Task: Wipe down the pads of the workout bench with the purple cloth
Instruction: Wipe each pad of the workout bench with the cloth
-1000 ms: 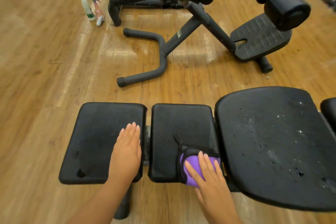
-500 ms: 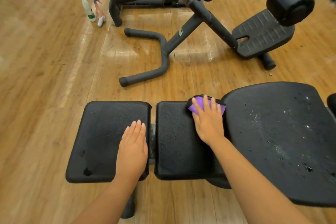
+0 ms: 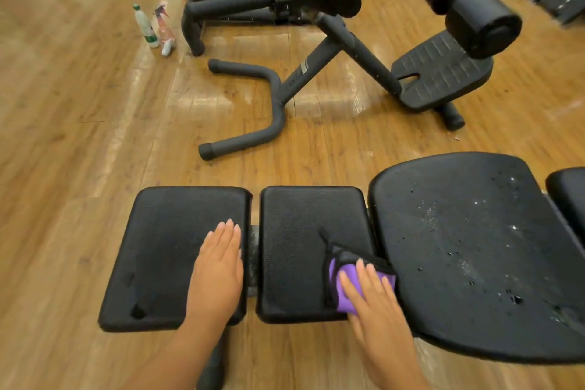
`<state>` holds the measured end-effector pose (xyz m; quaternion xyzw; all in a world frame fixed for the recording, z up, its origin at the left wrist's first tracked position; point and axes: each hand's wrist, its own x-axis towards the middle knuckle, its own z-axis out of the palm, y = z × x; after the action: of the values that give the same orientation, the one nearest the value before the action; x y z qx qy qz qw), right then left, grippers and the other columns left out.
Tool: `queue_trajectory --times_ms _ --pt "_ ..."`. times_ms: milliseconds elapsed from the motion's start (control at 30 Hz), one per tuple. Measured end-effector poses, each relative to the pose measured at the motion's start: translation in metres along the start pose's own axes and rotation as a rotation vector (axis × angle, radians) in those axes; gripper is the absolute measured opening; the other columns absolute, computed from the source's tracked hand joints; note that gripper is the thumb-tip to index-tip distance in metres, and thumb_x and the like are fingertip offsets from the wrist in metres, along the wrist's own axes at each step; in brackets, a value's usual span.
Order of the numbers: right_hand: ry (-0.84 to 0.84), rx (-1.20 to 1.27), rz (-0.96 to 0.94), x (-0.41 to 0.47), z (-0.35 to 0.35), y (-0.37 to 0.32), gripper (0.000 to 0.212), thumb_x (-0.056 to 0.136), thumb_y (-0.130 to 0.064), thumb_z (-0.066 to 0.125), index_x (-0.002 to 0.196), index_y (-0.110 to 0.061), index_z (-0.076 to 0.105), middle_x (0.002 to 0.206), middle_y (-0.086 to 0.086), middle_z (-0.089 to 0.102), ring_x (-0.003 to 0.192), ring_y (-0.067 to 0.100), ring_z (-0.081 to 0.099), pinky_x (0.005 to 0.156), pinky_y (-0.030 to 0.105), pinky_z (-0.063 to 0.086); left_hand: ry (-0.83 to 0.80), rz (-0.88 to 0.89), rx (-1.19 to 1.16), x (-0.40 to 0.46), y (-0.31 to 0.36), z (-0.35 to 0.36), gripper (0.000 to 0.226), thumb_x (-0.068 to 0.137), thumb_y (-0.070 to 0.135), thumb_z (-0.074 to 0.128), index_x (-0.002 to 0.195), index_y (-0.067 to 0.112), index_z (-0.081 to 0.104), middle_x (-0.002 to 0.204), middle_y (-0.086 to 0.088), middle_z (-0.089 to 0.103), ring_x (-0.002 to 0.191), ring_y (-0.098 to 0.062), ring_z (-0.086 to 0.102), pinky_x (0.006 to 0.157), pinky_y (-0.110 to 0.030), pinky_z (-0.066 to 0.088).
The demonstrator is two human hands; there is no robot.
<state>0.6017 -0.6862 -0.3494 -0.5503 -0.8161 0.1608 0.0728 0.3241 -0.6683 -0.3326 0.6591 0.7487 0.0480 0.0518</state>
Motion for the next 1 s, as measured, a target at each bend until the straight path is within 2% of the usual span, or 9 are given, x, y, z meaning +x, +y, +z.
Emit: queue_trajectory --times_ms 133,233,333,500,667,767,833,900,1000 --pt "0.119 0.143 0.244 0.054 -0.01 0.009 0.055 0.093 -0.033 0.021 0.147 -0.026 0.025 0.157 0.005 0.014 0.144 0.023 0.015 0.114 0.035 0.019 0.01 -0.006 -0.008 0.0 0.001 -0.001 0.051 0.089 0.02 0.028 0.127 -0.003 0.052 0.132 -0.018 0.054 0.125 -0.03 0.049 0.113 -0.029 0.008" --pt "0.12 0.123 0.271 0.105 -0.015 0.01 0.051 0.099 -0.024 0.027 0.149 -0.024 0.018 0.159 0.009 0.007 0.145 0.024 0.007 0.116 0.039 0.015 0.012 -0.012 -0.019 0.001 0.002 -0.001 0.05 0.088 0.019 0.029 0.127 -0.003 0.053 0.132 -0.018 0.055 0.124 -0.03 0.049 0.113 -0.028 0.008" --pt "0.099 0.102 0.278 0.128 -0.02 0.013 0.05 0.099 -0.022 0.03 0.148 -0.024 0.021 0.157 0.009 0.011 0.143 0.027 0.013 0.114 0.043 0.021 0.022 -0.007 -0.02 0.001 0.002 -0.001 0.05 0.089 0.019 0.028 0.127 -0.003 0.052 0.132 -0.017 0.055 0.125 -0.029 0.049 0.113 -0.028 0.008" --pt "0.123 0.223 0.206 0.091 -0.017 0.007 0.051 0.099 -0.017 0.029 0.148 -0.025 0.021 0.159 0.0 0.005 0.145 0.015 -0.001 0.111 0.024 0.006 0.008 -0.014 -0.001 0.001 0.004 0.0 0.05 0.088 0.019 0.028 0.126 -0.004 0.051 0.132 -0.019 0.055 0.125 -0.031 0.048 0.113 -0.029 0.006" --pt "0.082 0.198 0.189 0.017 0.006 0.004 0.057 0.08 -0.019 0.033 0.136 -0.015 0.039 0.157 -0.01 0.0 0.143 0.02 0.015 0.108 0.019 0.01 0.017 0.024 0.08 0.002 0.013 -0.011 0.051 0.092 0.023 0.024 0.126 -0.003 0.053 0.13 -0.018 0.057 0.125 -0.032 0.048 0.115 -0.038 0.004" --pt "0.085 0.265 0.173 0.006 0.014 0.005 0.071 0.074 -0.016 0.035 0.143 -0.025 0.022 0.158 -0.01 -0.009 0.144 0.009 -0.002 0.111 0.02 0.008 0.028 0.086 0.005 0.011 0.056 -0.01 0.051 0.094 0.024 0.023 0.126 0.0 0.055 0.13 -0.016 0.057 0.124 -0.031 0.05 0.113 -0.041 0.012" --pt "0.133 0.333 0.176 0.002 0.014 0.009 0.066 0.086 -0.021 0.026 0.146 -0.04 0.009 0.156 -0.021 -0.004 0.142 0.002 0.0 0.111 0.011 0.004 0.016 0.165 -0.033 0.018 0.099 -0.001 0.048 0.091 0.021 0.029 0.125 0.002 0.056 0.128 -0.016 0.059 0.122 -0.03 0.053 0.111 -0.04 0.012" --pt "0.246 0.358 0.207 -0.001 0.005 0.013 0.057 0.086 -0.033 0.03 0.139 -0.051 0.019 0.148 -0.035 0.016 0.136 -0.003 0.02 0.103 -0.001 0.006 -0.012 0.21 -0.062 0.024 0.142 0.008 0.048 0.087 0.022 0.031 0.123 0.003 0.058 0.126 -0.015 0.061 0.119 -0.029 0.055 0.111 -0.039 0.008" --pt "0.483 0.55 0.455 0.01 -0.036 0.021 0.05 0.091 -0.021 0.04 0.139 -0.02 0.03 0.148 -0.007 0.029 0.13 0.001 0.029 0.102 0.002 0.015 -0.075 0.25 -0.094 0.025 0.186 0.019 0.05 0.084 0.025 0.032 0.119 0.007 0.062 0.124 -0.015 0.062 0.117 -0.03 0.057 0.109 -0.041 0.01"
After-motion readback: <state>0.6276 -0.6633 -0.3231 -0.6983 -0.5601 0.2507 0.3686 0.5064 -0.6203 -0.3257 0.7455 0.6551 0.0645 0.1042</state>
